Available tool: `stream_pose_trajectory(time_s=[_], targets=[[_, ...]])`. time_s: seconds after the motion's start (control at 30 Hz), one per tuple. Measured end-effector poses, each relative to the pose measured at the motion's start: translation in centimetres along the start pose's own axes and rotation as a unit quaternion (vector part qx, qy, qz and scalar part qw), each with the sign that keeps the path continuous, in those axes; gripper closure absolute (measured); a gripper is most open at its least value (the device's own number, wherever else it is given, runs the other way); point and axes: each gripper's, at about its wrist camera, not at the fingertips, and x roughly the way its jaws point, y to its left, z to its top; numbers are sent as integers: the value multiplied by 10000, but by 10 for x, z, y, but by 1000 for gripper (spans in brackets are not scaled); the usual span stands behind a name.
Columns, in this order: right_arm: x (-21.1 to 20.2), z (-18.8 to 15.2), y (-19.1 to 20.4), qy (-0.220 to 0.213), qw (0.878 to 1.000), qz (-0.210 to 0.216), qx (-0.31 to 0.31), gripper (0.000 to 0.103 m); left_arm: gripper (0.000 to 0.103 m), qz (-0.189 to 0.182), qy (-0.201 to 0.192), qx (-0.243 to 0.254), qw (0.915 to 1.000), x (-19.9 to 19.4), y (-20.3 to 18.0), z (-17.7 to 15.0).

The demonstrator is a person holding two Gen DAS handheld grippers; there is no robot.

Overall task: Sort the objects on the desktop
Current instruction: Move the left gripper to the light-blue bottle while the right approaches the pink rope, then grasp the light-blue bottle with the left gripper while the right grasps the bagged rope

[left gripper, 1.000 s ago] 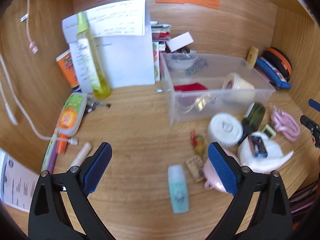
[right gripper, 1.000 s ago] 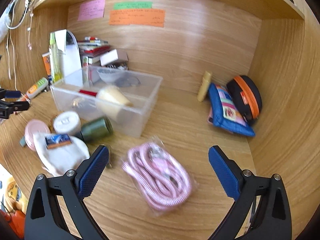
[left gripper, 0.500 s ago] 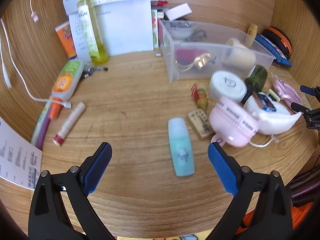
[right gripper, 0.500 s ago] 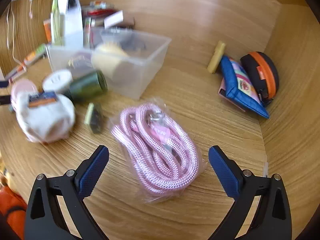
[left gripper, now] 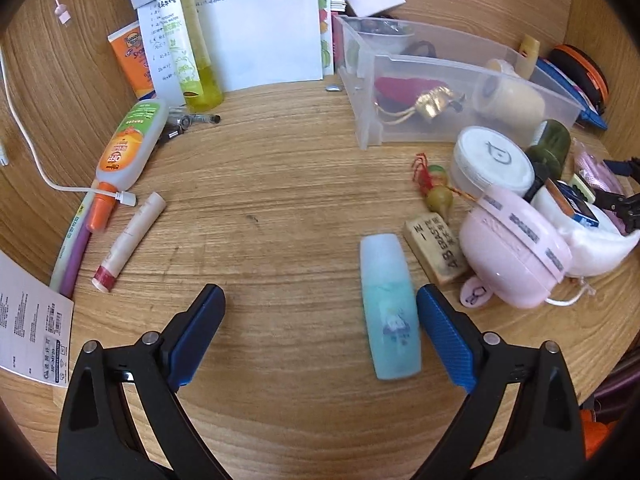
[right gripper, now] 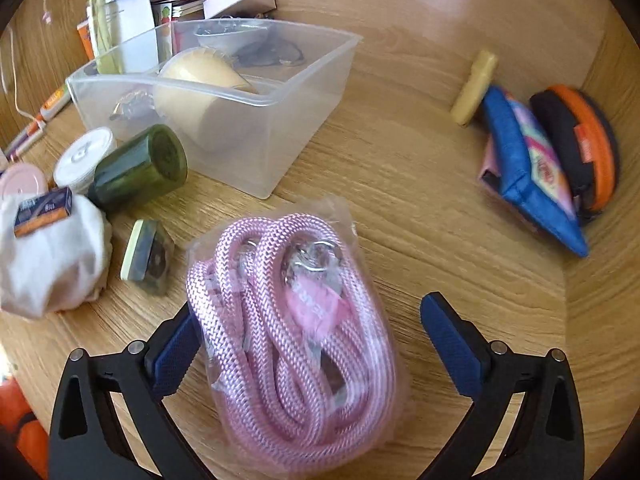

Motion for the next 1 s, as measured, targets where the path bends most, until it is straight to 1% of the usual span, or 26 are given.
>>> stream_pose_trajectory(time_s=[0.1, 0.17, 0.23, 0.27, 0.3, 0.33, 0.4, 0.43, 0.5, 0.6, 0.63, 0.7, 0.73, 0.87, 1.0], targets=[[6, 0, -8, 95, 9989, 379, 276, 0, 5, -30, -61, -114, 9999, 1, 3, 0], [4, -1, -7, 44, 9990, 363, 257, 2, 6, -71, -64, -166, 9998, 1, 5, 0], [2, -3, -5, -31, 9990, 333, 297, 5, 14, -169, -64, -187, 9997, 1, 7, 0], [0, -4, -3, -81, 9990, 322, 304, 8, 21, -175, -102, -167, 9997, 0, 7, 0], [-1, -5, -2, -103, 9989, 330, 309, 13, 26, -190, -109, -148, 9997, -1, 7, 0], [-3, -6, -1, -141, 9989, 335, 294, 16, 29, -197, -118, -130, 9997, -1, 7, 0], [-6, -7, 2, -197, 9989, 343, 270, 25, 35, -221, -152, -71, 9996, -2, 6, 0], [-8, -9, 5, -209, 9988, 336, 272, 28, 36, -236, -163, -56, 9996, -2, 5, -1], [-9, -9, 4, -239, 9988, 361, 248, 37, 47, -240, -195, -25, 9995, -3, 5, -1], [-10, -7, 2, -297, 9987, 359, 215, 44, 59, -234, -203, -24, 9995, -4, 6, -1], [-9, -5, 4, -347, 9986, 351, 181, 44, 62, -236, -207, -22, 9995, -5, 7, -1], [-9, -11, 7, -426, 9984, 309, 193, 45, 75, -206, -213, -34, 9996, -6, 9, -2], [-10, -12, 6, -438, 9983, 306, 212, 45, 78, -201, -210, -45, 9996, -6, 10, -2], [-8, -9, 5, -483, 9975, 363, 360, 48, 78, -146, -180, -126, 9997, -7, 15, -2], [-15, -10, 1, -631, 9959, 367, 526, 48, 78, -188, -188, -270, 9993, -8, 21, 0]])
